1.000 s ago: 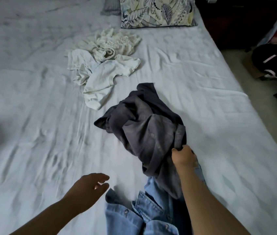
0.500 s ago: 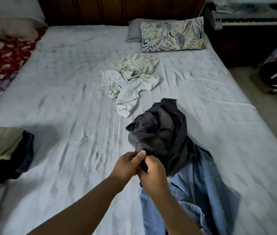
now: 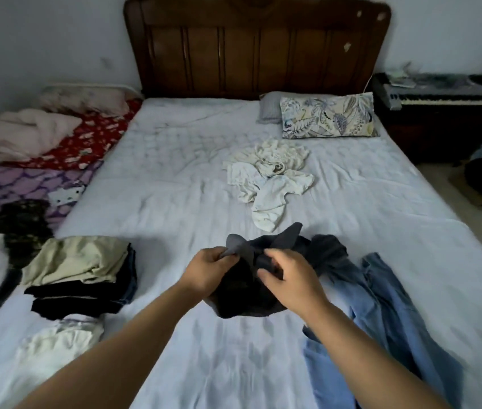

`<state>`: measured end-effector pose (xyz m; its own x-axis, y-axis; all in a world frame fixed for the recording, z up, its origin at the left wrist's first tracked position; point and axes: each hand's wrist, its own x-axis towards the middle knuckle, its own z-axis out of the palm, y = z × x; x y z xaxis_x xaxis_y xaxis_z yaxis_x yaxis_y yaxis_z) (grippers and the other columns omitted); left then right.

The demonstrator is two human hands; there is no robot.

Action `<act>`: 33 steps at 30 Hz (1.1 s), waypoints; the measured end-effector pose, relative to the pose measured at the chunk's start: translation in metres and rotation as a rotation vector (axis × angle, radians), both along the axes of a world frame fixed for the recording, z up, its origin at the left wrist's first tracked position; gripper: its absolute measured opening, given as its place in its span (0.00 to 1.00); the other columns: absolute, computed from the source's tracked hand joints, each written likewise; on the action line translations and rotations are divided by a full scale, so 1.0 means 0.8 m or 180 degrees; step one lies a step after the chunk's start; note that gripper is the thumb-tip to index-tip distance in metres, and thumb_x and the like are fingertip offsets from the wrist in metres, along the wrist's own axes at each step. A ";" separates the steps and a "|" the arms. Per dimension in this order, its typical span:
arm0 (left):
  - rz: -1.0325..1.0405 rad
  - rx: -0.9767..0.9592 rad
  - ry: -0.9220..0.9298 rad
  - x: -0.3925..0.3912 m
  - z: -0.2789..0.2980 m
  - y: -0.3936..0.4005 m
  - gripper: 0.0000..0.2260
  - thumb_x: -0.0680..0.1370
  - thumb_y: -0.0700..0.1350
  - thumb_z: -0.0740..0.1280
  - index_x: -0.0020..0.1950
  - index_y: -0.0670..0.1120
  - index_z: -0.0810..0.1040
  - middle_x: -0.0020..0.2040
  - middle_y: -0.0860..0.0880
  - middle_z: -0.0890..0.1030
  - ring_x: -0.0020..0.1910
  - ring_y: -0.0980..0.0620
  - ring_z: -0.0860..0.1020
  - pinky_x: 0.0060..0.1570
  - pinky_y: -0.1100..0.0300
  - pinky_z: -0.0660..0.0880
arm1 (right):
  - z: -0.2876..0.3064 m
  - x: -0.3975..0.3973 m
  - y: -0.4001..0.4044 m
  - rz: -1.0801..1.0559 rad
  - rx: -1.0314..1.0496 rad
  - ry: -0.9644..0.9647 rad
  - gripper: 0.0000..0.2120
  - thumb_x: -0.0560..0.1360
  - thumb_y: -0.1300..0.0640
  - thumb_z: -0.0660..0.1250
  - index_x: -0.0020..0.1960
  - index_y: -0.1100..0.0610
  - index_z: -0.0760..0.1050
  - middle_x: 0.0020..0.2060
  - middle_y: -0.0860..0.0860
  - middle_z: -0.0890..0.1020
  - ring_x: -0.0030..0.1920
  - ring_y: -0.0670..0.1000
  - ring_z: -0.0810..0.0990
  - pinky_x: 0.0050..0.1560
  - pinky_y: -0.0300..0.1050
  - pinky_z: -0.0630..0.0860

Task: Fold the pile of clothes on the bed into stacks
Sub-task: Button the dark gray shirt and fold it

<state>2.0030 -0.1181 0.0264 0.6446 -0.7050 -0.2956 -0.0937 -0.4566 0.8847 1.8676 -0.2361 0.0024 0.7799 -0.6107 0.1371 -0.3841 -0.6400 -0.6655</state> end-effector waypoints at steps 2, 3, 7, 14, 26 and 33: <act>-0.0183 0.0019 -0.0169 0.020 0.021 0.027 0.11 0.77 0.44 0.66 0.42 0.36 0.77 0.34 0.47 0.74 0.36 0.52 0.71 0.39 0.59 0.69 | 0.013 0.034 0.029 0.0287 0.0009 0.0143 0.29 0.70 0.47 0.71 0.68 0.53 0.69 0.56 0.51 0.76 0.60 0.50 0.73 0.59 0.43 0.70; -0.0278 0.0046 -0.0267 0.028 0.033 0.039 0.11 0.77 0.44 0.66 0.38 0.38 0.77 0.33 0.48 0.73 0.35 0.53 0.71 0.38 0.60 0.68 | 0.018 0.050 0.044 0.0388 0.0000 0.0188 0.32 0.69 0.46 0.71 0.70 0.53 0.66 0.60 0.52 0.75 0.63 0.51 0.71 0.62 0.45 0.68; -0.0579 0.0088 -0.0880 0.058 0.069 0.085 0.08 0.74 0.43 0.68 0.35 0.47 0.78 0.31 0.51 0.75 0.33 0.56 0.72 0.37 0.61 0.70 | 0.046 0.095 0.089 0.0382 -0.0135 0.0044 0.25 0.74 0.56 0.66 0.70 0.54 0.67 0.62 0.53 0.75 0.64 0.54 0.72 0.61 0.47 0.69; -0.0131 0.0706 -0.2614 0.124 0.072 0.139 0.13 0.72 0.41 0.65 0.53 0.53 0.80 0.50 0.49 0.78 0.51 0.46 0.77 0.47 0.54 0.74 | 0.117 0.121 0.098 0.0351 -0.1282 0.0502 0.08 0.73 0.64 0.58 0.50 0.59 0.73 0.48 0.53 0.78 0.48 0.58 0.77 0.43 0.47 0.71; 0.0857 -0.0400 -0.2297 0.151 0.116 0.129 0.22 0.71 0.29 0.57 0.61 0.43 0.77 0.55 0.43 0.74 0.54 0.42 0.73 0.50 0.59 0.68 | 0.190 0.092 0.059 -0.0861 -0.1260 0.0327 0.04 0.73 0.60 0.63 0.40 0.56 0.74 0.35 0.52 0.76 0.40 0.60 0.76 0.34 0.44 0.67; 0.1445 -0.0556 -0.1919 0.161 0.171 0.126 0.16 0.76 0.43 0.67 0.63 0.45 0.75 0.58 0.43 0.75 0.48 0.48 0.76 0.47 0.58 0.71 | 0.223 0.082 0.043 -0.1207 -0.0812 -0.0294 0.07 0.73 0.60 0.64 0.37 0.61 0.75 0.33 0.56 0.76 0.39 0.60 0.75 0.32 0.46 0.65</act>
